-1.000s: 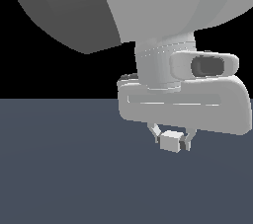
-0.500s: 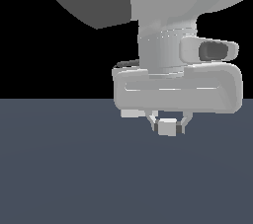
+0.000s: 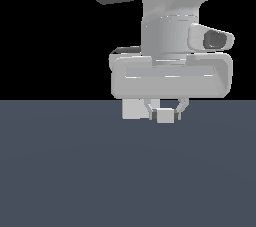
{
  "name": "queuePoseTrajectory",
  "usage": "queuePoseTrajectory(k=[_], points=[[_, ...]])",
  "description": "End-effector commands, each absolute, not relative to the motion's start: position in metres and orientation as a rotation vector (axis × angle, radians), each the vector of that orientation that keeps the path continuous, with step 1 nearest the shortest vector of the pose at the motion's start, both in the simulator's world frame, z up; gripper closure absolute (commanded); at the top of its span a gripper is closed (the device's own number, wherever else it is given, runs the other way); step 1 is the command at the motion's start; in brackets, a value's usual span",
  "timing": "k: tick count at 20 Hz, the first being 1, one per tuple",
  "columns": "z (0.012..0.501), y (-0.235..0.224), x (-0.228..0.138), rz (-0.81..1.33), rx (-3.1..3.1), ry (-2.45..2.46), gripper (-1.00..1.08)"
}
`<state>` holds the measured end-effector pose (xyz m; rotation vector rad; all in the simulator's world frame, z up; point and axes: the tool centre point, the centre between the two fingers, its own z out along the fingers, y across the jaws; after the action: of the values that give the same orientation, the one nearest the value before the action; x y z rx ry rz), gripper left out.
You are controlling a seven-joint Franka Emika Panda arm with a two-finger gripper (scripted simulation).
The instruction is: Plug the charger into the wall socket.
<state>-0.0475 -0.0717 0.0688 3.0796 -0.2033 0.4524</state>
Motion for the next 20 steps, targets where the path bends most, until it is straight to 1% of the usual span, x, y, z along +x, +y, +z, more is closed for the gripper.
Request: queuePoseTrajectory(k=[1,11,20], points=[[0.074,-0.069,-0.045,0.455,3.093,-0.106,1.08],[0.092,-0.06,-0.04,0.454,3.119,0.218,1.08],[0.099,-0.055,-0.038,0.448,3.121,0.373,1.08]])
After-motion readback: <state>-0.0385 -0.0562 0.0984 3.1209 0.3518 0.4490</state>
